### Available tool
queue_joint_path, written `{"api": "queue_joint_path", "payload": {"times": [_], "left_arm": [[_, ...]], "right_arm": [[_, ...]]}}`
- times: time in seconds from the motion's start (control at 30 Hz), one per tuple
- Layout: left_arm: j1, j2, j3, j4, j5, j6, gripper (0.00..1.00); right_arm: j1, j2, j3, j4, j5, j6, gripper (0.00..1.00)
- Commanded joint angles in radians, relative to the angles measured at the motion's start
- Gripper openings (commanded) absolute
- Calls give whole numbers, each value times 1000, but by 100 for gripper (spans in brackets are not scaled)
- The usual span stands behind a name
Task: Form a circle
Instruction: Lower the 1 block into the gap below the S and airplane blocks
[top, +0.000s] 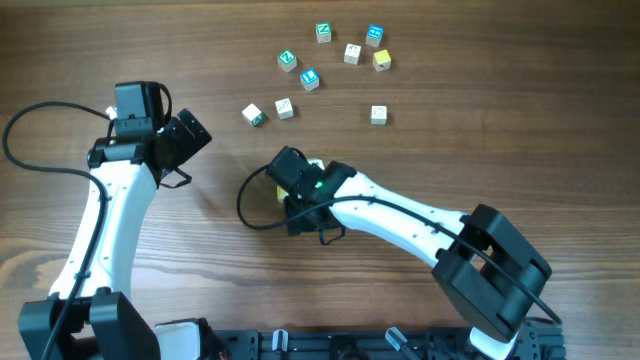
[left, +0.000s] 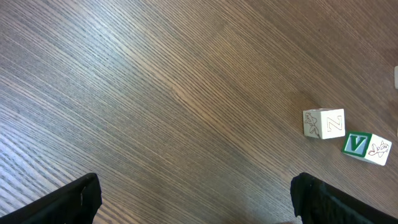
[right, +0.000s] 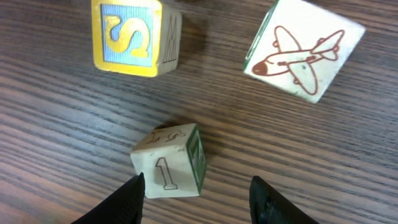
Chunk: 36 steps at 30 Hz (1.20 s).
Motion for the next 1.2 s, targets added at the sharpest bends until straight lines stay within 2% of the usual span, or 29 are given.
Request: {"api": "queue_joint_path", "payload": {"times": [0.0, 0.2, 0.27, 0.33, 0.47, 0.6, 0.93, 1.03, 1.17], "left_arm": [[2, -6, 12, 1, -5, 1, 100], [2, -6, 12, 1, -5, 1, 100], [2, -6, 12, 1, -5, 1, 100], [2, -6, 12, 0, -5, 1, 100], [2, -6, 12, 1, -5, 1, 100], [2, -6, 12, 0, -5, 1, 100], [2, -6, 12, 1, -5, 1, 100], [2, -6, 12, 1, -5, 1, 100], [2, -6, 12, 1, -5, 1, 100]], "right_arm": [[22, 41, 21, 15, -8, -43, 55], [24, 56, 21, 52, -36, -92, 55], [24, 56, 21, 58, -35, -93, 50], [23, 57, 21, 64, -27, -83, 40], [19, 56, 21, 63, 25, -8, 38], [3, 56, 21, 63, 38, -4, 36], [-3, 56, 21, 96, 90, -6, 37], [-3, 56, 21, 96, 105, -5, 48], [-3, 56, 21, 89, 62, -5, 50]]}}
